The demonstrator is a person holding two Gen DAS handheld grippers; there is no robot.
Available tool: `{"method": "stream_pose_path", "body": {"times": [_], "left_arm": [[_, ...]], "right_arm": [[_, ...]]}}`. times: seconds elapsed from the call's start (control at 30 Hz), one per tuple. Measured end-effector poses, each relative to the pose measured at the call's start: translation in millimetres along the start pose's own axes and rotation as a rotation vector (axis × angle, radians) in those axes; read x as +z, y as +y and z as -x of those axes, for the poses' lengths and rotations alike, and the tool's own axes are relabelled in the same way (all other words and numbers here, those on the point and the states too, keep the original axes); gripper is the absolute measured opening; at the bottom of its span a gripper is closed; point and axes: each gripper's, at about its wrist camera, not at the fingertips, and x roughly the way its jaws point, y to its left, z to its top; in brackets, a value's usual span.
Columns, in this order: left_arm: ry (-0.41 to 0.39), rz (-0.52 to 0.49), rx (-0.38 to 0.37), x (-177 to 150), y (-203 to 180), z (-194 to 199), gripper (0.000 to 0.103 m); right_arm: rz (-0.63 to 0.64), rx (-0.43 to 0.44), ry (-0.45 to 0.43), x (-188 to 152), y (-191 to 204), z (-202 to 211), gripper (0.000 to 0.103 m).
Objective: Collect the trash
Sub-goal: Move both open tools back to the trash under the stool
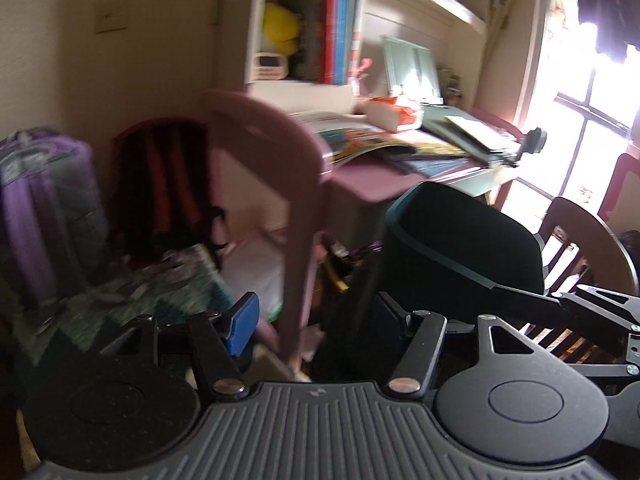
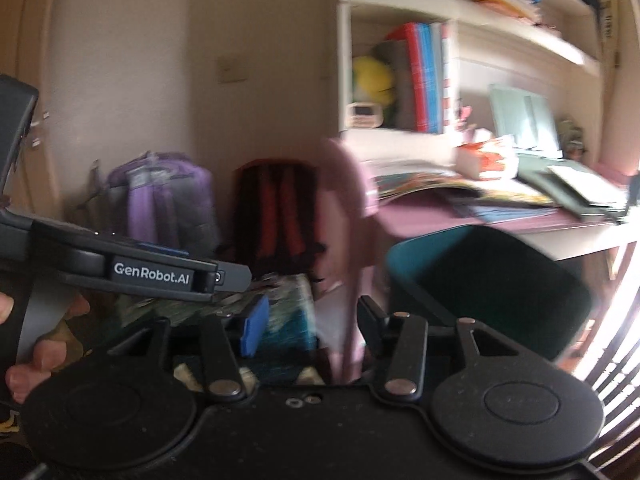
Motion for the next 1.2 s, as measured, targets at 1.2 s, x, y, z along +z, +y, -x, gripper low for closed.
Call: {"method": "stream_pose_path", "body": {"times": [1.2], "left_arm": [[0.46, 0.302, 0.319, -284, 337, -151, 0.093]], "right_arm": [[-0.09, 0.209, 0.675, -243, 157, -328, 0.058]]}}
